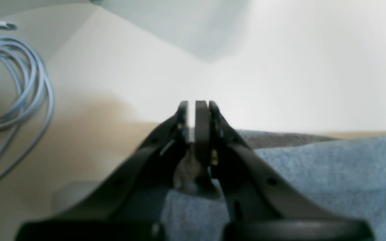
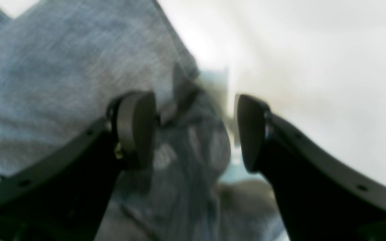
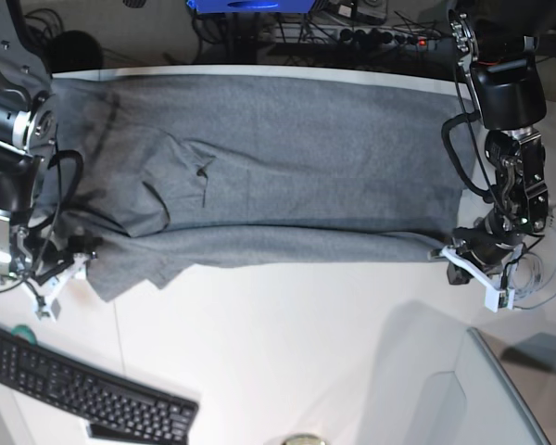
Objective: Layout the t-shirt on the table in an organized manner, then fold the t-shirt properly
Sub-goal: 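Hold both hem corners and stretch the grey hem taut, then lift both hem corners and fold the hem over toward the collar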
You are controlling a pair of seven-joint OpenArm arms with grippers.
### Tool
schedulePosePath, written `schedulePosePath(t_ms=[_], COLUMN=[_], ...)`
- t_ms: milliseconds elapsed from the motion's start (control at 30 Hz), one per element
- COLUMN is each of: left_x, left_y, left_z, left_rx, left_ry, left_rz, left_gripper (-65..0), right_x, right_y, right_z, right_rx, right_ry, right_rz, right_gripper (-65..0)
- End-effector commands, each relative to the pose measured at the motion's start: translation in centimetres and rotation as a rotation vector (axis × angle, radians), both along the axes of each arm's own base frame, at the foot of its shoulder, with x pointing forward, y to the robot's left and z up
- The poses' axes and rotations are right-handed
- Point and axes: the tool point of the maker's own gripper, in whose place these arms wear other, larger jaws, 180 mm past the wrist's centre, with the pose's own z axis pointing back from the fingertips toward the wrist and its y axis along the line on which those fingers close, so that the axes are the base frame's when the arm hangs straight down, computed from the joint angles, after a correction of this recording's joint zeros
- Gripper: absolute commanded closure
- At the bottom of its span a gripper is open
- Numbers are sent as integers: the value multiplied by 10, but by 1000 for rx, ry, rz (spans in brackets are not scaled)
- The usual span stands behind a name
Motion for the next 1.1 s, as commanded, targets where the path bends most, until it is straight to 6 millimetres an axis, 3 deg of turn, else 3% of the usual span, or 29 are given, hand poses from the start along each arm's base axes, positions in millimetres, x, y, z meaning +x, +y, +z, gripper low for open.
schedulePosePath(t_ms=[0, 267, 400, 600, 700, 833, 967, 1067], left_x=[13, 13, 13, 13, 13, 15, 15, 15], left_y=[9, 9, 9, 9, 9, 9, 7, 8], left_z=[22, 22, 22, 22, 22, 23, 24, 24], left_rx=[17, 17, 17, 17, 17, 17, 18, 17], left_ry=[-66, -66, -66, -66, -66, -69, -69, -70], left_rz=[5, 5, 5, 5, 5, 5, 1, 4], left_gripper=[0, 0, 0, 0, 0, 0, 0, 0], right_x=[23, 20, 19, 46, 52, 46, 37, 35], right_y=[-11, -6, 7, -3, -3, 5, 27, 37], right_z=[22, 16, 11, 46, 53, 37, 11, 3], right_rx=[-7, 3, 28, -16, -18, 14, 85, 120], right_ry=[-74, -67, -58, -169, -184, -156, -163, -162], right_rz=[-13, -11, -4, -3, -1, -3, -5, -9], right_gripper=[-371, -371, -369, -369, -369, -369, -369, -369])
